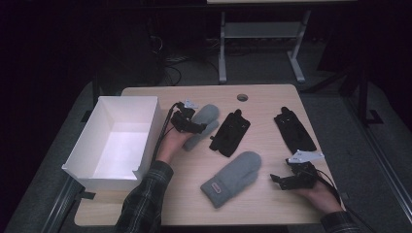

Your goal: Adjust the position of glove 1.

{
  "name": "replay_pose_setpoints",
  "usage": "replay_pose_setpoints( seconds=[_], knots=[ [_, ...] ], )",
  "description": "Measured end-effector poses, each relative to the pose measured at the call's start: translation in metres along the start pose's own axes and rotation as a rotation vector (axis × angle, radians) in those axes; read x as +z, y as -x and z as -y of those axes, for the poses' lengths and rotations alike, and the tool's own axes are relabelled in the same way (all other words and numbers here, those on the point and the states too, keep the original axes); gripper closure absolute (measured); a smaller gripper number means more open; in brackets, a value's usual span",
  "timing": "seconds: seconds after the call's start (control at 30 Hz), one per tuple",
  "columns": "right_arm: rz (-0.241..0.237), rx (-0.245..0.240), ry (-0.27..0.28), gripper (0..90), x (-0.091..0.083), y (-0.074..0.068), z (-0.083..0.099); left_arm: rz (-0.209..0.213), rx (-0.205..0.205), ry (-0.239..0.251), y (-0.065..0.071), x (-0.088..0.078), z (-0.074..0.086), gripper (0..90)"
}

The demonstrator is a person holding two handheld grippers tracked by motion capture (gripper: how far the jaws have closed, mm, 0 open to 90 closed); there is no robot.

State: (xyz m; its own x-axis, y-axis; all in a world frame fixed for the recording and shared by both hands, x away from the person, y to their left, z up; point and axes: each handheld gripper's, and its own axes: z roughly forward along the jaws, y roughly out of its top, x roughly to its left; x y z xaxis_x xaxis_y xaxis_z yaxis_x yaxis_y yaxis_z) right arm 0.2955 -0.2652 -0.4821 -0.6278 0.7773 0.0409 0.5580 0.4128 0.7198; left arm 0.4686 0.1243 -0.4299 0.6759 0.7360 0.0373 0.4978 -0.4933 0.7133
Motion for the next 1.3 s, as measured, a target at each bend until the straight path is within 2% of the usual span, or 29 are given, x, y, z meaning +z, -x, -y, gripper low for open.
replay_pose_setpoints(
  seconds=[0.1,0.13,0.2,0.4,0.53,0.67,0.7,0.8,1.13,1.3],
  knots=[
    [0.000,0.001,0.000,11.3,0.000,0.000,0.000,0.011,0.006,0.004,-0.002,0.005,0.000,32.2],
    [0.000,0.001,0.000,11.3,0.000,0.000,0.000,0.003,0.019,-0.011,-0.002,0.007,-0.001,35.9],
    [0.000,0.001,0.000,11.3,0.000,0.000,0.000,-0.001,0.027,-0.024,-0.003,0.010,0.000,37.2],
    [0.000,0.000,0.000,11.3,0.000,0.000,0.000,0.030,0.006,-0.056,-0.008,0.019,0.007,46.2],
    [0.000,0.001,0.000,11.3,0.000,0.000,0.000,0.052,-0.017,-0.069,-0.010,0.025,0.011,56.2],
    [0.000,0.001,0.000,11.3,0.000,0.000,0.000,0.055,-0.028,-0.061,-0.011,0.025,0.015,66.9],
    [0.000,0.000,0.000,11.3,0.000,0.000,0.000,0.053,-0.028,-0.062,-0.011,0.025,0.014,73.0],
    [0.000,0.000,0.000,11.3,0.000,0.000,0.000,0.050,-0.025,-0.065,-0.010,0.024,0.013,77.2],
    [0.000,0.001,0.000,11.4,0.000,0.000,0.000,0.113,-0.063,-0.039,-0.006,0.011,0.007,80.8],
    [0.000,0.001,0.000,11.4,0.000,0.000,0.000,0.136,-0.088,-0.031,0.000,-0.005,0.002,81.1]
  ],
)
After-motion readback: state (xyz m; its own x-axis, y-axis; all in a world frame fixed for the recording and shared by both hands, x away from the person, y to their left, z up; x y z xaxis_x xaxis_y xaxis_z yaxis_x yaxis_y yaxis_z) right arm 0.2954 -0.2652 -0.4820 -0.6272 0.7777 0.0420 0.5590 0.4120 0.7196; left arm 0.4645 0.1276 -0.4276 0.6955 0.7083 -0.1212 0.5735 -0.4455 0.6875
